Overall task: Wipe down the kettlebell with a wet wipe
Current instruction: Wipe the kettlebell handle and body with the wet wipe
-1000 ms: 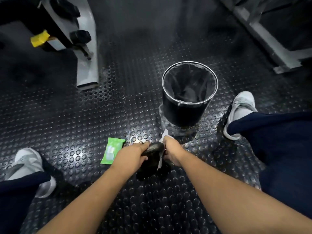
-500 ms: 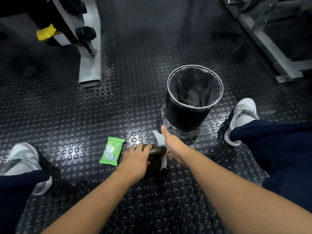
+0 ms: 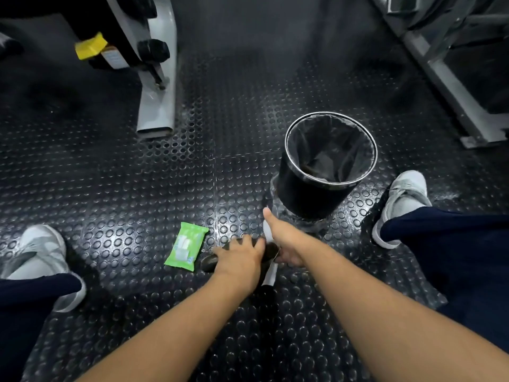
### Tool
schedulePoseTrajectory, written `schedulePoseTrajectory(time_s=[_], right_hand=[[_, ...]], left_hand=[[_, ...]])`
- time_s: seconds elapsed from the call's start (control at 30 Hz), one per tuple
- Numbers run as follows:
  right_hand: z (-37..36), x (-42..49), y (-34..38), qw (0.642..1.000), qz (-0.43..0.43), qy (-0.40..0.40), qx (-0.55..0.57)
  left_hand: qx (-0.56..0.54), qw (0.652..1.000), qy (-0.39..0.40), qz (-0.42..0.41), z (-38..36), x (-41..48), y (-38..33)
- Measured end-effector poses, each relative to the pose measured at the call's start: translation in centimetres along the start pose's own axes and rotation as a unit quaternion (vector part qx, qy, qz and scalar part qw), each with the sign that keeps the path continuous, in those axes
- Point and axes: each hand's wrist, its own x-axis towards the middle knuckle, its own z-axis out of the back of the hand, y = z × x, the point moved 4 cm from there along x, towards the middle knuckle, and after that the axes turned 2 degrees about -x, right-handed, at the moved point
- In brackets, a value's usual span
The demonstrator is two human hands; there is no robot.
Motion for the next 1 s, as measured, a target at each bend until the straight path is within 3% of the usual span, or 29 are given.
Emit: schedulePoseTrajectory(time_s=[0.2, 0.27, 0.33, 0.47, 0.6, 0.73, 1.0], right_hand=[[-0.6, 0.7, -0.3, 0.995, 0.034, -0.039, -0.088], [-0.5, 1.2, -2.1, 0.997, 0.034, -0.063, -0.019], [-0.4, 1.4, -3.5, 0.996, 0.03, -0.024, 0.084], [0.6, 1.0, -3.2, 0.987, 0.036, -0.003, 0.156], [1.6, -0.2, -0.2, 0.996, 0.008, 0.026, 0.08], [1.3, 0.2, 1.2, 0.999, 0.025, -0.027, -0.03], [0.6, 2.9, -3.8, 0.994, -0.016, 0.047, 0.093]], left_hand=[[-0.017, 0.998, 0.048, 0.028, 0.8, 0.0, -0.8], [-0.039, 0.998, 0.041, 0.016, 0.8, 0.0, -0.5], [-0.05, 0.998, 0.046, 0.003, 0.7, 0.0, -0.4], [-0.099, 0.993, 0.059, -0.016, 1.1, 0.2, 0.1], [-0.168, 0.984, 0.032, -0.051, 1.0, 0.1, 1.0], [-0.192, 0.979, 0.013, -0.068, 0.8, 0.2, 1.4], [-0.22, 0.973, 0.015, -0.073, 0.4, 0.6, 1.8]])
